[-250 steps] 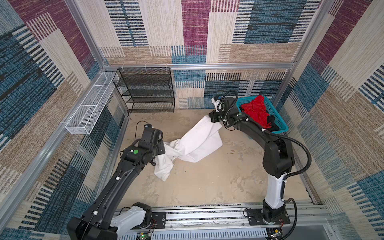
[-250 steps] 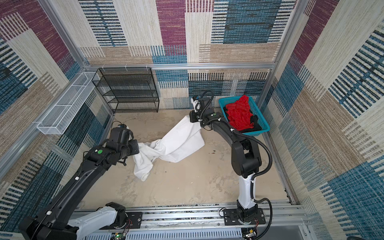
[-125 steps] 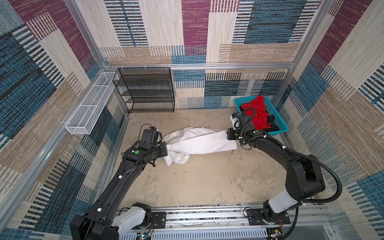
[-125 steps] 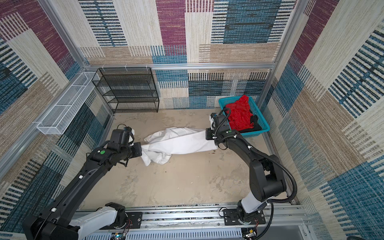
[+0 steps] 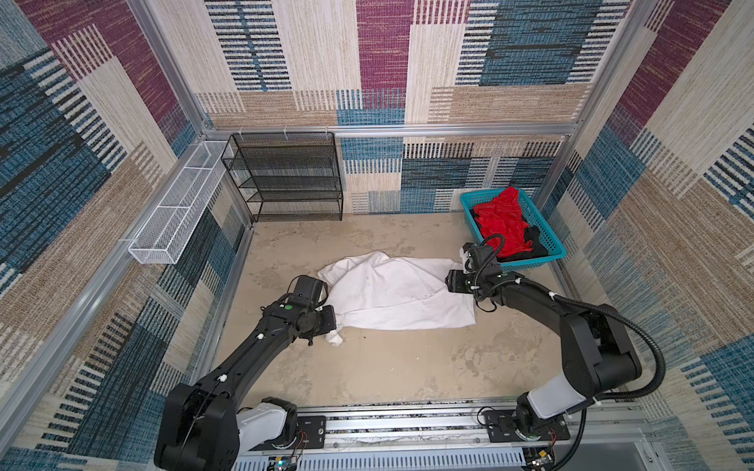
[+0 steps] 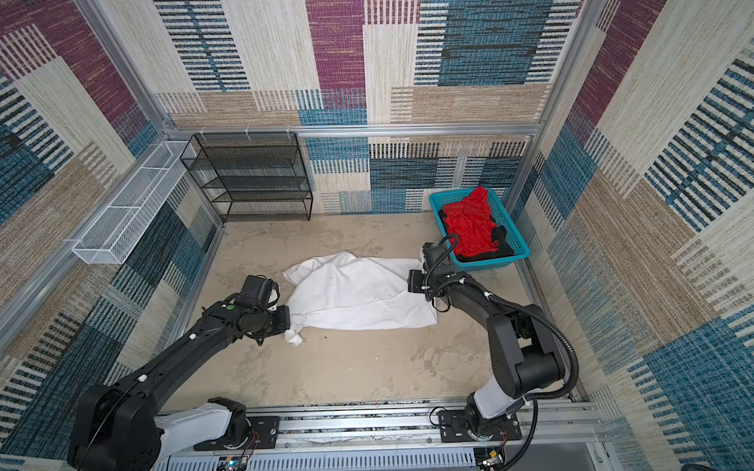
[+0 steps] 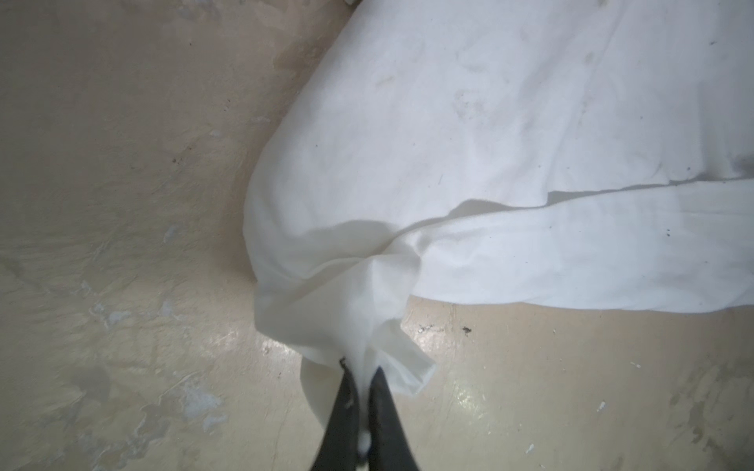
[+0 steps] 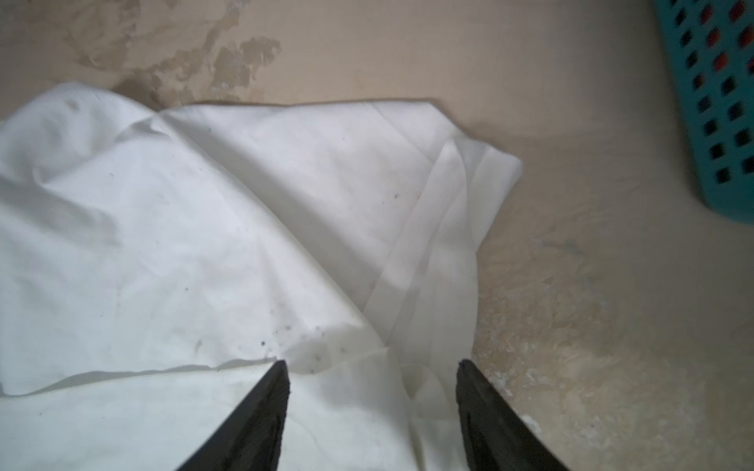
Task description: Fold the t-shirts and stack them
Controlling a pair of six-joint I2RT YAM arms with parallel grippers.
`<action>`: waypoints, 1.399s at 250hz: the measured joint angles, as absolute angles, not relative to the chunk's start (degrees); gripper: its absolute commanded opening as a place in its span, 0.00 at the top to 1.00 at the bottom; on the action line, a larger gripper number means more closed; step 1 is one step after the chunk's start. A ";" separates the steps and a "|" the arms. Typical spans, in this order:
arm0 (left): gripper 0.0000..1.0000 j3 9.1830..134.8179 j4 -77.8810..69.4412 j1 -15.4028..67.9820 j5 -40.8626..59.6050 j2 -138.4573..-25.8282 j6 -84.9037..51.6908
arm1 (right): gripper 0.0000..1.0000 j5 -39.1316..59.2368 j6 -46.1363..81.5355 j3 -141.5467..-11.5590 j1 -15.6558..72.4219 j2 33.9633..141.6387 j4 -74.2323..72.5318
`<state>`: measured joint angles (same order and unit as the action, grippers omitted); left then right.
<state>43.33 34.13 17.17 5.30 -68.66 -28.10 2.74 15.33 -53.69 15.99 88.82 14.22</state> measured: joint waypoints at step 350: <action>1.00 41.04 31.68 17.26 6.35 -69.67 -28.38 | 1.00 2.61 15.53 -48.38 15.90 86.70 14.90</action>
